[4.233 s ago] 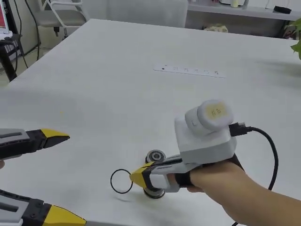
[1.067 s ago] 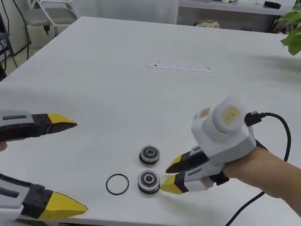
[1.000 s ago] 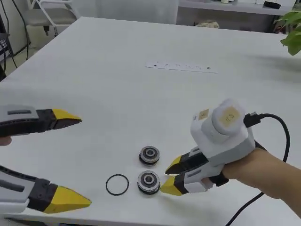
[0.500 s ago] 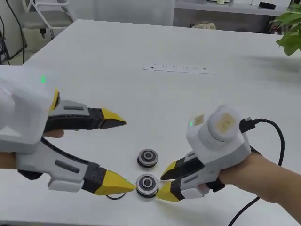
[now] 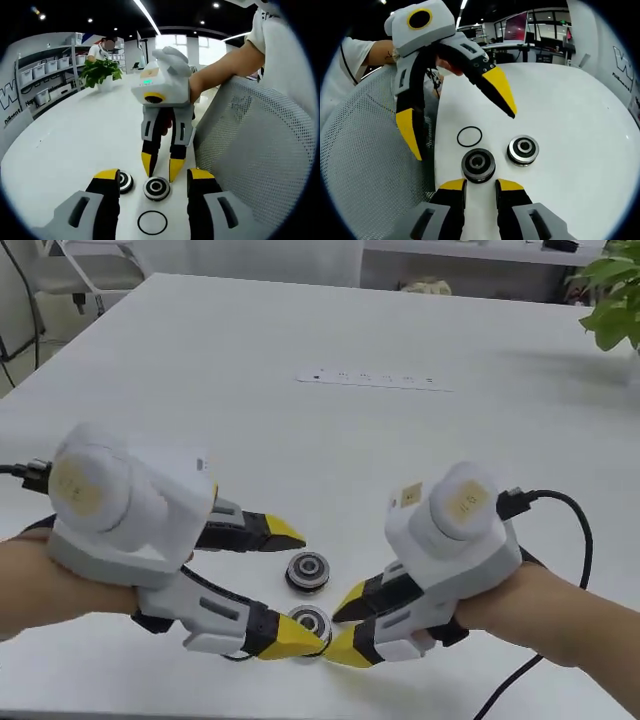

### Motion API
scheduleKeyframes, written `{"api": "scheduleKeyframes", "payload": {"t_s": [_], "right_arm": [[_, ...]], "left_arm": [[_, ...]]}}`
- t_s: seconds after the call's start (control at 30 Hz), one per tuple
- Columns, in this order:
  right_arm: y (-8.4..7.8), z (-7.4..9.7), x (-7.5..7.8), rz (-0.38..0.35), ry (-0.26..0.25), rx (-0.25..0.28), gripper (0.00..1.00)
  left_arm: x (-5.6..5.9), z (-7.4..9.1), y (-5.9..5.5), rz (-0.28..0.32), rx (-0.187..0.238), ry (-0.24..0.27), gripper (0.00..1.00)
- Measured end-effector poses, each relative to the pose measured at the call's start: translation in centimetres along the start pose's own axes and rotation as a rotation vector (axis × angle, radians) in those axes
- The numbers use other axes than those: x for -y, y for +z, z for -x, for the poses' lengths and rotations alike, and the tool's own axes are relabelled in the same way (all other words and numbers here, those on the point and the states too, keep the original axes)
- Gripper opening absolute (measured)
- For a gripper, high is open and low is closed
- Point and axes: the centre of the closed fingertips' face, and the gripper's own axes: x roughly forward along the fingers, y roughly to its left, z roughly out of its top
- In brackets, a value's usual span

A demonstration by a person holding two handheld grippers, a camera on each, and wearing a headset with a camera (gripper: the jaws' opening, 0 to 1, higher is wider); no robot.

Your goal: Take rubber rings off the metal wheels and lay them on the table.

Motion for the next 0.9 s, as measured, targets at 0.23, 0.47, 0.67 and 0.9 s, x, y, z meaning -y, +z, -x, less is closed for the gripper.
{"api": "scheduleKeyframes", "payload": {"t_s": [0.23,0.47,0.67,0.9], "right_arm": [[0.1,0.0,0.0,0.003,0.0,0.003,0.2],[0.1,-0.1,-0.1,0.005,0.004,0.003,0.2],[0.1,-0.1,-0.1,0.003,0.003,0.006,0.2],[0.2,-0.2,-0.1,0.003,0.005,0.011,0.2]], "left_arm": [[-0.1,-1.1,-1.0,0.059,0.012,0.006,0.36],[0.2,-1.6,-2.5,0.046,-0.017,0.008,0.22],[0.2,-1.8,-3.1,0.081,-0.014,0.004,0.18],[-0.1,-2.2,-3.4,0.079,-0.007,0.019,0.13]]}}
